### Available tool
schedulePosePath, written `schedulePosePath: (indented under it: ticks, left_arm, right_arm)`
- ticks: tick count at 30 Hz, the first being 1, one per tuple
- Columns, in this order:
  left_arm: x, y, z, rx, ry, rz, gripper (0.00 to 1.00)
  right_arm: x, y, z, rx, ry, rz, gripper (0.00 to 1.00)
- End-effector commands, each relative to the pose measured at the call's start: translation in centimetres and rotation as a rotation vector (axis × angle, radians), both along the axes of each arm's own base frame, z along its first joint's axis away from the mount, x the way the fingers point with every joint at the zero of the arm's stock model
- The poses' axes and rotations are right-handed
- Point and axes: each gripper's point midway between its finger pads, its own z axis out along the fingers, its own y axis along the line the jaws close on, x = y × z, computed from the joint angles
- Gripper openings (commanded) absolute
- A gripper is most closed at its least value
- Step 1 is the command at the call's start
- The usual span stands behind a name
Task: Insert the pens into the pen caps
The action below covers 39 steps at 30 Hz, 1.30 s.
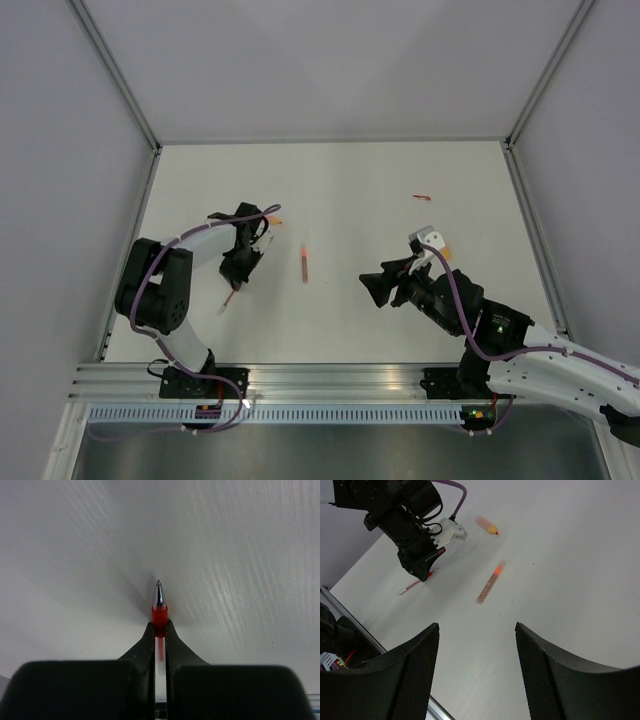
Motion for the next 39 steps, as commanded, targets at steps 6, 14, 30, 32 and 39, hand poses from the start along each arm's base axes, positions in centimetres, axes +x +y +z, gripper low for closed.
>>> schedulePosePath:
  ticks: [6,14,30,32,39]
  left_arm:
    - [4.8,-6.4,4.5,-0.333,-0.236,-0.076,0.02]
    - [5.8,-15.3,15.9,-0.836,-0.518,-0.1,0.02]
    - [-2.9,-22.2,25.9,-1.553,-0.603,-0.171,0.02]
    - [-3.6,-22.4,26.2,-1.585,-0.608,-0.185,0.02]
    - [-4.9,-22.9,26.6,-1.631,-0.58,-0.192,0.02]
  right_arm:
    - [0.6,1.4,-0.9,-0.007,0.01,0.008,0.67]
    - [-0.3,5.5,-2.4,0.0,0.009,0.178,0.71]
    - [-0.5,7.8,-2.4,0.075,-0.1,0.273,0.72]
    - [-0.9,8.5,-2.5,0.078,-0.099,0.308,0.71]
    - [-1.1,9.5,-3.2,0.068,-0.071,0.345,0.58]
